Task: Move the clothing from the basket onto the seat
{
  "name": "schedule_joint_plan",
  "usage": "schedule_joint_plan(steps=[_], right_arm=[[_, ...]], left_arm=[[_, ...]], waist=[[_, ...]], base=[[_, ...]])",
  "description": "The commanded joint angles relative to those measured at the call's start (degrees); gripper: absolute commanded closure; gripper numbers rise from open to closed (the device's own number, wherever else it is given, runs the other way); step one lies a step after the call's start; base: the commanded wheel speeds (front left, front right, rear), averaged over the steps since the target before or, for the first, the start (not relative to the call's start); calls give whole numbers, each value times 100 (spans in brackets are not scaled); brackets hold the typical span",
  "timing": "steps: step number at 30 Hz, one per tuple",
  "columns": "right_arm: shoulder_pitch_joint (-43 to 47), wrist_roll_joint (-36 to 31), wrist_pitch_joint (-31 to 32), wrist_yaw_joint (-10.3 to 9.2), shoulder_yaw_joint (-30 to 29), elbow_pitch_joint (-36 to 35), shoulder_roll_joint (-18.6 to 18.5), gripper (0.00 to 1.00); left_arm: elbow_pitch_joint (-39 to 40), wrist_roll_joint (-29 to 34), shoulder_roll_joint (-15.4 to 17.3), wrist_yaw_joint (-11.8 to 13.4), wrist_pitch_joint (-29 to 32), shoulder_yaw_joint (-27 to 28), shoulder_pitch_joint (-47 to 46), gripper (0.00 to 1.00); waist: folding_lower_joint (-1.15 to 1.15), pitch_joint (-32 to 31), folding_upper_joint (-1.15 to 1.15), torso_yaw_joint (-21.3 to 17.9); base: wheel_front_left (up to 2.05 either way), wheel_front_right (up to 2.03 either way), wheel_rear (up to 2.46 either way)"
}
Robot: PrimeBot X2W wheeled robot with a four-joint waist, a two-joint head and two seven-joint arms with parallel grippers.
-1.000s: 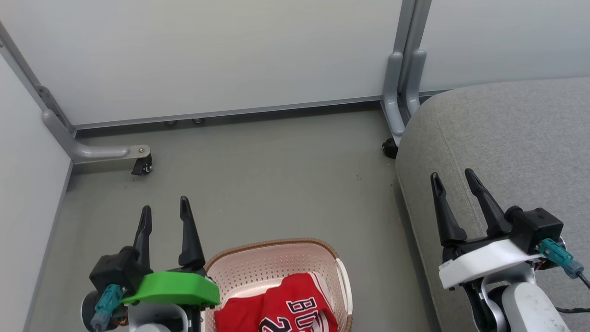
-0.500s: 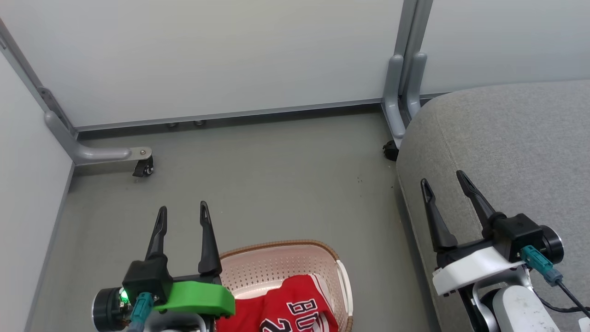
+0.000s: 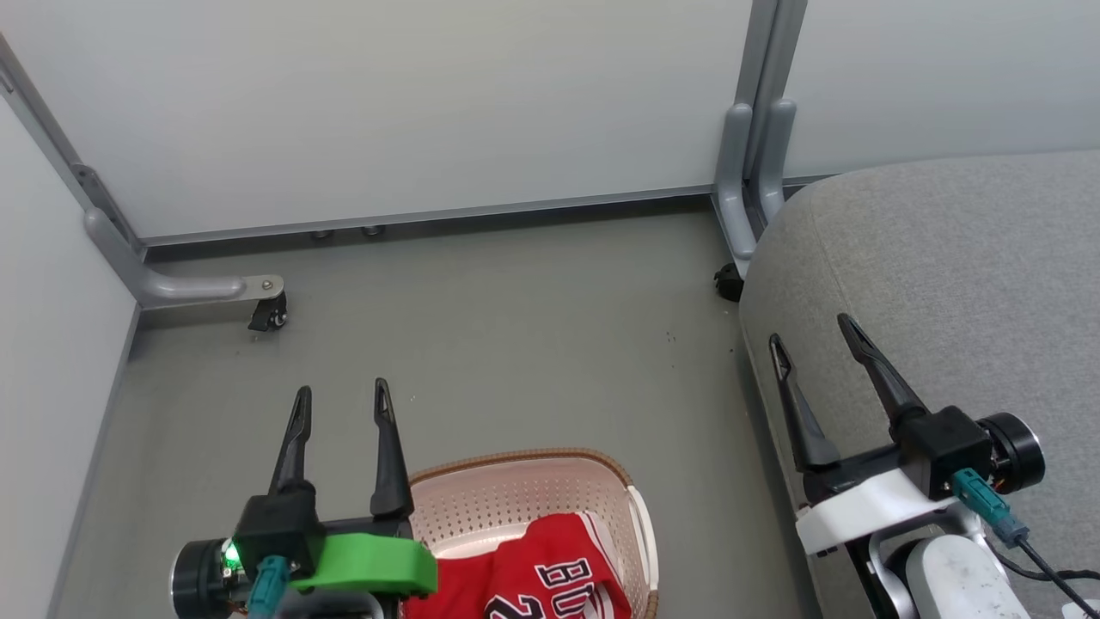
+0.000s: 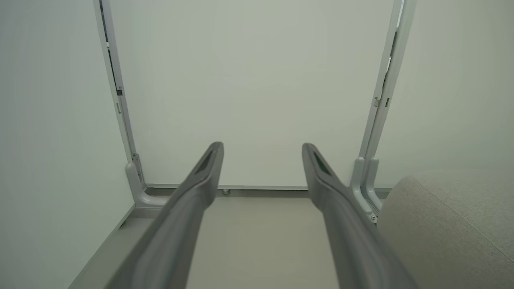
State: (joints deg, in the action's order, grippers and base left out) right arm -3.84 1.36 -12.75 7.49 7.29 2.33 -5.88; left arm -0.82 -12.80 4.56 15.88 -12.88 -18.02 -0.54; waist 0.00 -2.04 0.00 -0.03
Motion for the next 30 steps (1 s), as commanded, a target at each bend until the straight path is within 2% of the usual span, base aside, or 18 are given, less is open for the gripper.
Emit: schedule_joint_plan(steps=[1, 5, 11, 17, 30], right_arm=[[53, 16, -69, 0, -50, -56, 37, 0], [131, 268, -111, 0, -165, 8, 129, 0], [225, 481, -168, 0, -132, 301, 206, 0], [209, 772, -229, 0, -90, 586, 239, 0], [211, 908, -250, 0, -103, 766, 247, 0]], left_arm=[[-18, -33, -40, -132, -49, 125, 102, 0], [-36, 75, -134, -506, -87, 381, 185, 0], [-198, -4, -163, -888, -153, 526, 289, 0], [-387, -191, -163, -990, -208, 576, 350, 0], [-574, -296, -164, -1113, -229, 617, 379, 0]], waist=[[0, -5, 0, 6], [0, -23, 0, 17], [0, -49, 0, 10], [0, -70, 0, -1], [0, -99, 0, 19]], base=[[0, 0, 0], [0, 0, 0], [0, 0, 0], [0, 0, 0], [0, 0, 0]])
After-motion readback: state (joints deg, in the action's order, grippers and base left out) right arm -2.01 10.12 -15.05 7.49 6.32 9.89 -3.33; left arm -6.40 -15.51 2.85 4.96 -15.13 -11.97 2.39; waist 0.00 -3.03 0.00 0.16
